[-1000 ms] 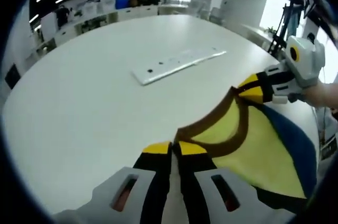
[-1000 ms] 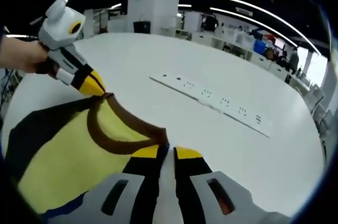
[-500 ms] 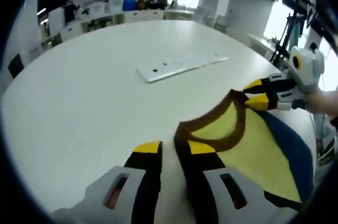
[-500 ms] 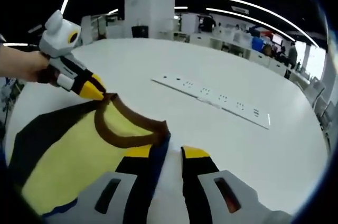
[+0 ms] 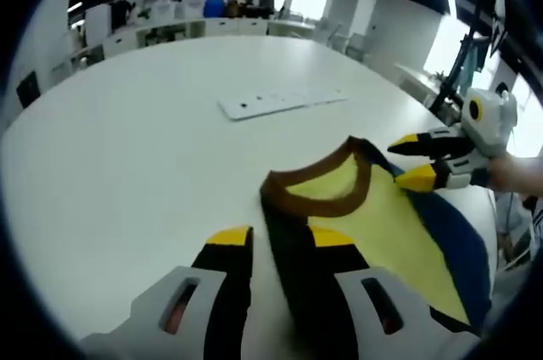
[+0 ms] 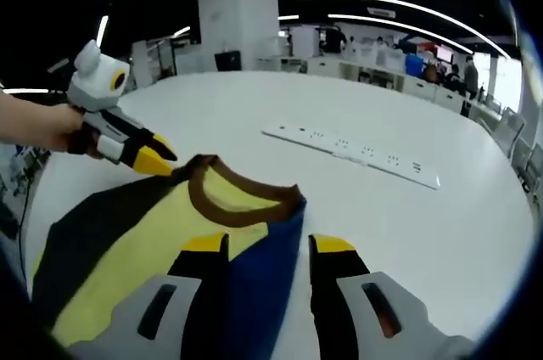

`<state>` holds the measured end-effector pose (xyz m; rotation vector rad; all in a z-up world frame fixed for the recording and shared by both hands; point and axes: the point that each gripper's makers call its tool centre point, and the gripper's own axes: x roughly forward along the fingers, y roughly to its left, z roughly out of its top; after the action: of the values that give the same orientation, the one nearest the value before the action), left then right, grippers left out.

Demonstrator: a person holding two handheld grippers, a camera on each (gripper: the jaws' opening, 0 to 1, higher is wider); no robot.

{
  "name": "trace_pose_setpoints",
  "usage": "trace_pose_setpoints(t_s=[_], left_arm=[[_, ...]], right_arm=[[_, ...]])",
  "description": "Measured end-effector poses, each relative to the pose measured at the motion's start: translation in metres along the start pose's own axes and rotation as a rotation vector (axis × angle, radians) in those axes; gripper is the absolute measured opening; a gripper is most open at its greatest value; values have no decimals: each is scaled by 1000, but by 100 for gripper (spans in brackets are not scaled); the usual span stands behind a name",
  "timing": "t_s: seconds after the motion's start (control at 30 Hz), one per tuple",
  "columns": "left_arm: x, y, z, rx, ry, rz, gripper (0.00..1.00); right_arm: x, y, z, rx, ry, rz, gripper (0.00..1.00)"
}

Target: Fold the garment on the visible template until the final outline fits inside the template.

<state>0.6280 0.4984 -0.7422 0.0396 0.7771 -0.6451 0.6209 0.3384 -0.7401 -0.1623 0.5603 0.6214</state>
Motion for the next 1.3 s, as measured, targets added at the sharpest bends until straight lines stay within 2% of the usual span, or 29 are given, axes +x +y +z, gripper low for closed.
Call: trace_pose_setpoints(t_s=[0.53,0.83,1.07,1.3], left_arm=[[-25,-13,-5,-22,-21,5,33],[-45,-22,-14,-55,-35,8,39],[-61,-29,-25,-80,-35,10,48],[-73,-32,-33,-95,-46,19,54]], right_arm=[[-28,17,3,49,-32,26,55],[-49,25,3,76,-50,31,64],[-67,43,5,105,-90,69,78],[-83,49,-2,97,-78,70,82]])
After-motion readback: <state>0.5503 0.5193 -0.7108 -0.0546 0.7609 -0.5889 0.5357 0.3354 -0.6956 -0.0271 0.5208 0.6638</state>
